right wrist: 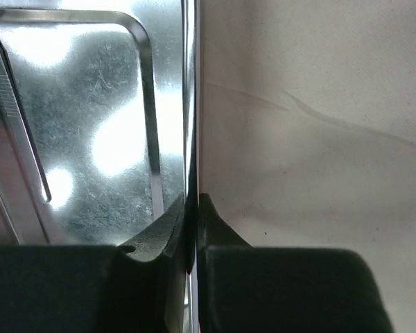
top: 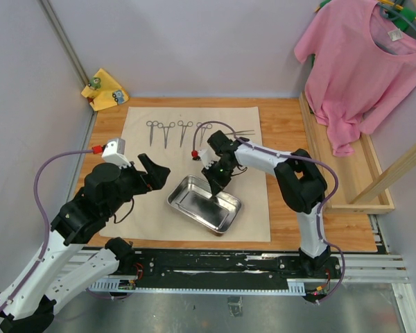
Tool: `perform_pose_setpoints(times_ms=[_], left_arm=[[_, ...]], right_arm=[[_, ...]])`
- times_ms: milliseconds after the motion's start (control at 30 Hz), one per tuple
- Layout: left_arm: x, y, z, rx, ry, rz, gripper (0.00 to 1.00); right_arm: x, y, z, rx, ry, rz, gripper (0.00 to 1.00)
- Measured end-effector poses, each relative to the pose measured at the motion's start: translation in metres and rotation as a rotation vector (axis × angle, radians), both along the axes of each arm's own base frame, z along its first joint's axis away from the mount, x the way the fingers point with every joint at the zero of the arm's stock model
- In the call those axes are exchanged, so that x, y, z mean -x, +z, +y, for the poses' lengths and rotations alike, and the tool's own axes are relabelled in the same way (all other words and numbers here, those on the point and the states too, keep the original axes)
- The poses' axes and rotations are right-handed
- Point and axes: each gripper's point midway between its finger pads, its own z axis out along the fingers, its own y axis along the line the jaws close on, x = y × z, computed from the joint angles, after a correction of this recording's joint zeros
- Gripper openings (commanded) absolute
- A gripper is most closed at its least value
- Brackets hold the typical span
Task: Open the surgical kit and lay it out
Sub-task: Adjust the medical item in the container.
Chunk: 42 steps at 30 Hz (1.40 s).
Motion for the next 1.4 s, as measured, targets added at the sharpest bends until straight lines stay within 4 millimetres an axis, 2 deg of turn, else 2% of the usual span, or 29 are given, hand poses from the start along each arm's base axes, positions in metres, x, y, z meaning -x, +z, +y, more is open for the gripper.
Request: perform_pose_setpoints(times_ms=[267, 400, 533, 667, 867, 1200, 1400], left_arm=[[0.000, 0.000, -0.001, 0.002, -0.004, 0.000, 0.98], [0.001, 0.001, -0.001, 0.005, -0.006, -0.002, 0.98], [0.001, 0.001, -0.001, 0.005, -0.007, -0.003, 0.98], [0.001, 0.001, -0.001, 0.005, -0.007, -0.003, 0.98], [0.001, -0.003, -0.002, 0.005, -0.010, 0.001, 0.98], [0.001, -0.002, -0.002, 0.009, -0.011, -0.004, 0.98], [0.001, -0.002, -0.002, 0.010, -0.011, -0.004, 0.98]], right_arm=[[0.018, 0.001, 0.005, -0.139, -0.002, 0.293, 0.01], [0.028, 0.005, 0.006, -0.170, 0.002, 0.369, 0.01], [0.028, 0.011, 0.009, -0.187, 0.004, 0.382, 0.01], [0.015, 0.000, -0.003, -0.079, -0.011, 0.252, 0.01], [-0.001, 0.002, -0.014, 0.124, 0.006, -0.083, 0.01], [-0.011, 0.000, -0.016, 0.209, -0.010, -0.252, 0.01], [-0.009, 0.011, -0.017, 0.226, -0.020, -0.338, 0.01]])
